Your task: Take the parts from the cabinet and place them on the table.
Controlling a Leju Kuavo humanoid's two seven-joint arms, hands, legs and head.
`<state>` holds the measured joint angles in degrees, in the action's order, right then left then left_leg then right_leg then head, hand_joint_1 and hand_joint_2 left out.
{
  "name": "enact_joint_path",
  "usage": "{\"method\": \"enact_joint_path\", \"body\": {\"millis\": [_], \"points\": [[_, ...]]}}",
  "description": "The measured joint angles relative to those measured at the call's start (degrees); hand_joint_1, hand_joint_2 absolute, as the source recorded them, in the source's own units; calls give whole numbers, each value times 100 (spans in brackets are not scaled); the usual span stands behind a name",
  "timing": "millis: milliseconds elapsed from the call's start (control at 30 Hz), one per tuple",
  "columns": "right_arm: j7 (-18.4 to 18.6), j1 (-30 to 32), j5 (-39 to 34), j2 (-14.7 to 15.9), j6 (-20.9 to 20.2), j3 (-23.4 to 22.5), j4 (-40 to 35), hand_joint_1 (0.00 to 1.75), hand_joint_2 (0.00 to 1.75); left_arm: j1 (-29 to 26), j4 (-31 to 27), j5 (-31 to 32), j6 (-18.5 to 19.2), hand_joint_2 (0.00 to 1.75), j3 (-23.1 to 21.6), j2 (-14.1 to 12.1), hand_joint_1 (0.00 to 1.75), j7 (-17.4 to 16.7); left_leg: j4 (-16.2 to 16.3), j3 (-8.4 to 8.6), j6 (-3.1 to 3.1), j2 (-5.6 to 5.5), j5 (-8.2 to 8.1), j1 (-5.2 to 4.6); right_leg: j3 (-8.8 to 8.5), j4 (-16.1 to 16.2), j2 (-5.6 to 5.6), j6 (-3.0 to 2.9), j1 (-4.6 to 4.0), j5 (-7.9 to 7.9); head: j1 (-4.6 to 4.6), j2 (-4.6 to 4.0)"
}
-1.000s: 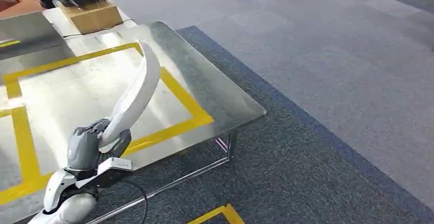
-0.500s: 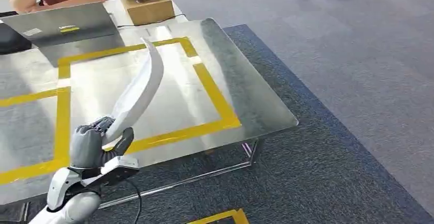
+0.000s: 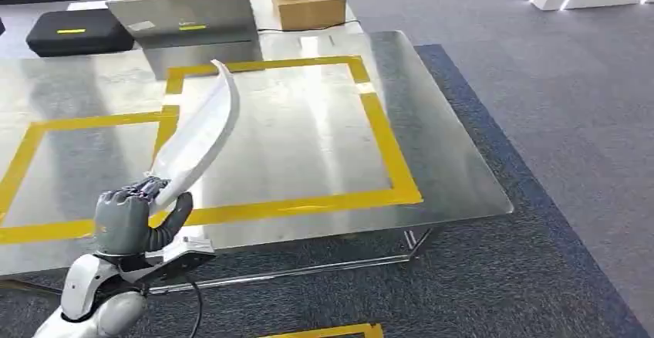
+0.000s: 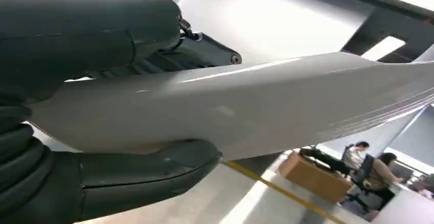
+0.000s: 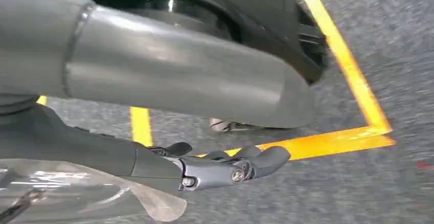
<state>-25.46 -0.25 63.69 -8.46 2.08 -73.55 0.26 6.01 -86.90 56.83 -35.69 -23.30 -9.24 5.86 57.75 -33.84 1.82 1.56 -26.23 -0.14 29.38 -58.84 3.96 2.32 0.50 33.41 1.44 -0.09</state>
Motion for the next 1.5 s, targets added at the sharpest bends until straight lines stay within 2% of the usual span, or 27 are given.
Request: {"method": "enact_joint_path", "body": {"millis": [33,67,100,133,167,200,233,267,300,333,433,467,500,533,567,733,767,800,867,900,1067,1200,1500], "points": [[-7,1,-15,0,0,7,0,0,0,33,0,-4,0,175,0,9,175,-20,1,-7,19,-74,6,11,168,-366,-218,6,8,200,15,0],[-2,7,-28,0,0,20,0,0,0,35,0,-2,2,175,0,17,175,-39,2,-11,27,-142,7,14,406,-836,-323,19,13,403,39,0],[-2,21,-31,2,0,33,0,0,0,28,0,2,2,175,-2,20,175,-44,2,-12,31,-217,4,14,665,-1312,-367,28,14,575,35,0],[2,31,-41,2,0,37,0,0,0,14,2,9,2,175,-6,20,175,-50,8,-10,32,-302,3,14,885,-1665,-380,38,13,640,37,0],[2,37,-44,2,0,42,0,0,0,5,2,9,2,175,-9,20,175,-55,10,-4,31,-386,2,14,974,-1715,-383,40,15,544,33,0],[2,36,-44,2,0,50,0,0,0,5,2,9,2,175,-9,17,175,-57,11,2,27,-478,-1,19,919,-1454,-388,35,17,286,35,0],[2,32,-46,2,0,63,0,0,0,6,2,9,2,175,-9,19,175,-61,18,12,16,-564,-8,26,750,-1005,-418,34,24,-18,33,0],[0,30,-52,4,0,83,0,0,0,6,2,11,2,175,-9,20,175,-70,30,22,-3,-638,-20,39,525,-467,-507,30,36,-312,35,0],[0,30,-61,4,0,87,0,0,0,4,2,20,2,175,-9,20,175,-72,51,15,-35,-707,-39,47,363,-56,-795,26,74,-428,39,0],[0,31,-79,4,0,94,0,0,0,23,2,26,2,175,-9,20,175,-83,109,-38,-74,-786,-53,15,292,70,-1014,12,111,-354,35,0],[2,39,-131,4,-15,109,0,0,0,-7,2,63,4,175,-13,20,175,-96,49,-80,-182,-933,16,70,265,39,-852,-105,58,-371,39,0],[2,26,-133,2,-42,118,0,0,0,-7,0,74,2,175,-9,2,175,-96,11,-62,-213,-994,42,42,243,78,-801,-132,74,-389,28,0],[0,26,-140,4,-44,125,0,0,0,-12,0,79,7,175,-13,4,175,-98,32,-27,-100,-955,12,57,248,109,-805,-93,100,-374,28,0],[-2,20,-140,4,-50,131,0,0,0,13,0,79,2,175,-13,6,175,-98,8,-16,12,-952,29,27,250,112,-789,-98,113,-376,-14,0],[4,12,-140,4,-55,133,0,0,0,12,0,79,2,175,-11,4,175,-98,2,-11,50,-950,27,28,217,111,-782,-100,105,-375,13,0],[118,14,-168,9,-146,162,0,0,0,74,33,136,151,175,-33,2,175,-164,-17,-1,53,-893,37,46,223,103,-819,-148,53,-386,-2,0],[131,15,-175,11,-153,175,2,0,0,98,59,140,164,175,-35,2,175,-175,-23,-1,40,-888,42,48,225,102,-824,-151,50,-385,0,0],[142,13,-184,11,-166,179,0,0,0,124,83,146,182,175,-37,2,175,-179,-28,0,-5,-884,38,51,227,101,-826,-152,49,-383,-2,0],[155,12,-199,13,-175,190,0,0,0,164,120,155,192,175,-44,2,175,-184,-45,2,-165,-881,32,67,232,96,-826,-159,44,-379,0,0],[162,13,-199,15,-181,197,0,0,0,184,142,185,216,175,-46,2,175,-203,-46,0,-202,-881,29,72,232,96,-826,-159,43,-378,0,0],[216,-20,-179,39,-223,297,0,0,0,464,572,359,478,175,-54,-72,175,-452,-43,-4,-213,-871,22,64,224,105,-833,-161,50,-376,2,0],[223,-33,-181,59,-230,369,0,0,0,597,826,374,498,175,-50,-114,175,-463,-37,-5,-212,-871,22,51,214,119,-833,-152,63,-382,2,0],[225,-39,-184,63,-230,415,0,0,0,646,1003,380,498,175,-50,-136,175,-463,-25,-6,-205,-871,17,46,204,132,-833,-149,67,-382,2,0]]}}
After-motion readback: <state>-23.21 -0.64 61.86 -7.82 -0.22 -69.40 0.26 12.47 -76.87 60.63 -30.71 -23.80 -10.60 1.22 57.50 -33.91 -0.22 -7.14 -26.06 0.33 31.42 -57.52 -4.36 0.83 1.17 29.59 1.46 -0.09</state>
